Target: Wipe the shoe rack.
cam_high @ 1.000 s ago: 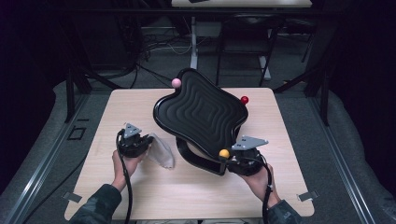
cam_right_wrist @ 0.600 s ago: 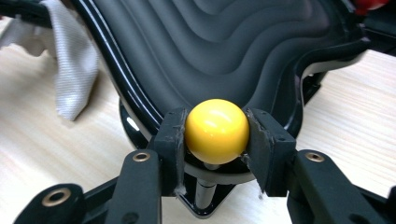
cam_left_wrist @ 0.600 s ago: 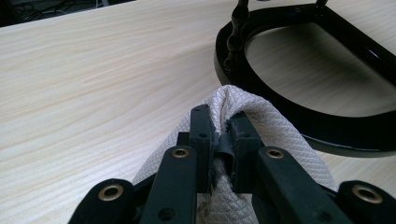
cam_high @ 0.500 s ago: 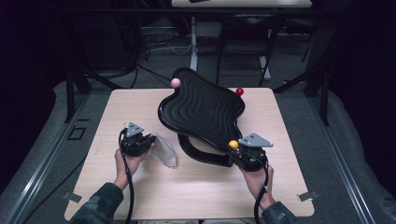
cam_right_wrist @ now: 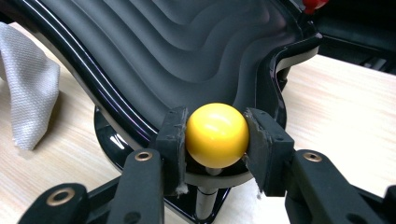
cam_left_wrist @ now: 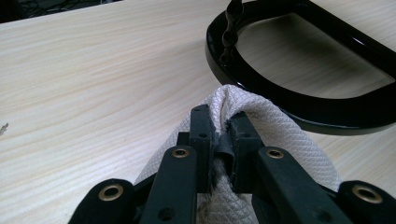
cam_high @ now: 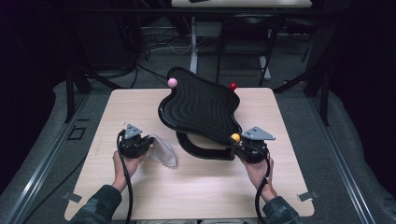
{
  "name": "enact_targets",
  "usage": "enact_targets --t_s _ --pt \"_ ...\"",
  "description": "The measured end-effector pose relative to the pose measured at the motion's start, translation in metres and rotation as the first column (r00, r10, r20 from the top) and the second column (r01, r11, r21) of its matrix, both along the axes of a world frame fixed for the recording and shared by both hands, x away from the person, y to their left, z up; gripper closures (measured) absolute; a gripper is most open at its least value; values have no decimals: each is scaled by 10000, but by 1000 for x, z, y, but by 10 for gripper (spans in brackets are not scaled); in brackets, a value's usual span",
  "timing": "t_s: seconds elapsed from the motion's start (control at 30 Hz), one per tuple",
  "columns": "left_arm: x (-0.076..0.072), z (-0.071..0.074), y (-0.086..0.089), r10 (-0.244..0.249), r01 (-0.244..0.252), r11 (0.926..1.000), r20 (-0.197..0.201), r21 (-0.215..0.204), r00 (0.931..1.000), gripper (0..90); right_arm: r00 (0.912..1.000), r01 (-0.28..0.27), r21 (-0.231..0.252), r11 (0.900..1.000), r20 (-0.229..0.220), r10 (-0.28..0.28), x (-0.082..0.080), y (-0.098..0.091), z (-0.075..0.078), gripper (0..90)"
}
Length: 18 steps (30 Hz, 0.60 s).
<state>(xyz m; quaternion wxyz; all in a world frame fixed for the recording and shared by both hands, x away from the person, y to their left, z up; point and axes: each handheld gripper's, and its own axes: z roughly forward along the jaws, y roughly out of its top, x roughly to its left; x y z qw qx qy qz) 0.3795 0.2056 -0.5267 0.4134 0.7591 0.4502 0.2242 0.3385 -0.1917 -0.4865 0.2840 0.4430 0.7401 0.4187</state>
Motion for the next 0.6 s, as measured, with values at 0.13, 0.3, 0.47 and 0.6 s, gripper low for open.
enact_targets --t_s 0.13,0.3,0.47,0.6 --pt "-5 1 6 155 -155 9999 39 -16 9999 825 9976 -685 -30 9976 68 685 9 -2 -1 603" --pt "-11 2 13 347 -346 9994 107 -100 9993 825 9915 -1293 -48 9916 159 1294 21 -3 -1 603" --pt "-18 3 19 471 -470 9989 116 -88 9988 825 9801 -1981 -41 9802 140 1982 35 -7 -1 603" --pt "-23 4 24 562 -559 9983 212 -148 9982 825 9701 -2425 10 9702 64 2424 44 -12 -1 601"
